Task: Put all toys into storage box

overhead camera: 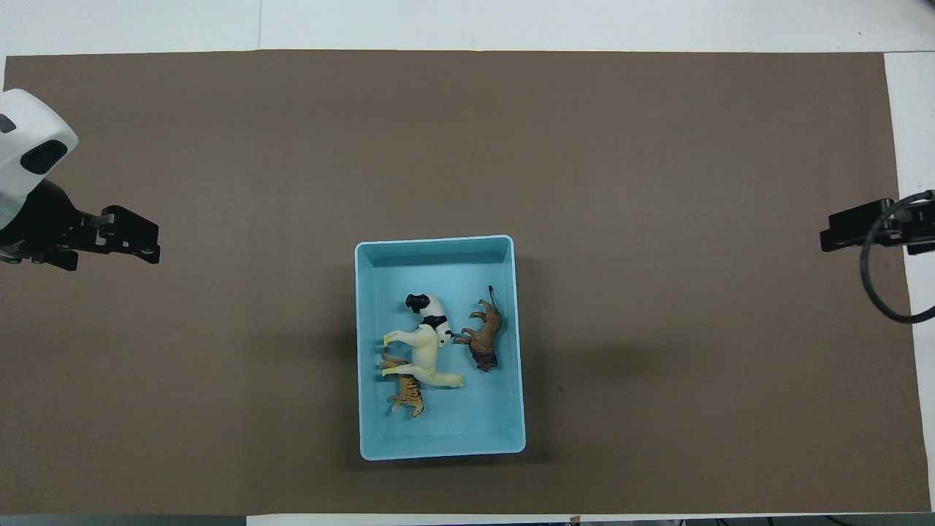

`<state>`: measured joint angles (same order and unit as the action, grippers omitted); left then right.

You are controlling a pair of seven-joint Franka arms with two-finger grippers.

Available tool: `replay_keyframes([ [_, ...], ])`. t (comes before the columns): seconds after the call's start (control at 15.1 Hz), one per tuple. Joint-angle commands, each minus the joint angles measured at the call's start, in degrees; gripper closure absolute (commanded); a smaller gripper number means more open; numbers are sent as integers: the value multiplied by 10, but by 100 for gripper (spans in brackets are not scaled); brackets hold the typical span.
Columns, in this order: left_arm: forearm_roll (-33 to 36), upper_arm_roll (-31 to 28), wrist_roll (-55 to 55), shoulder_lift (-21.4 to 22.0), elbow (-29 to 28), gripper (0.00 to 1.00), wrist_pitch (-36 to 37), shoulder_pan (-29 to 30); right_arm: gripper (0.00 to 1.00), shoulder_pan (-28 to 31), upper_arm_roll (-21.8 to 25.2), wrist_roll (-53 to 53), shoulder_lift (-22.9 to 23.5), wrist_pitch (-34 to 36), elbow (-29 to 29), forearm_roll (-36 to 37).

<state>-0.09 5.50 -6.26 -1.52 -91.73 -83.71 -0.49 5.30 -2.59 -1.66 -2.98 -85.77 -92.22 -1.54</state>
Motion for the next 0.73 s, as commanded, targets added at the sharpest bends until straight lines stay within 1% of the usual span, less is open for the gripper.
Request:
replay_keyframes([
  [0.0, -6, -9, 4, -1, 10, 0, 5, -8, 0, 24, -16, 14, 16, 16, 28, 29],
  [0.27, -6, -8, 5, -1, 9, 0, -13, -6, 0, 29, -16, 14, 17, 10, 27, 32],
  [0.66, -6, -8, 5, 4, 0, 0, -15, -5, 0, 25, -15, 12, 14, -2, 18, 30],
])
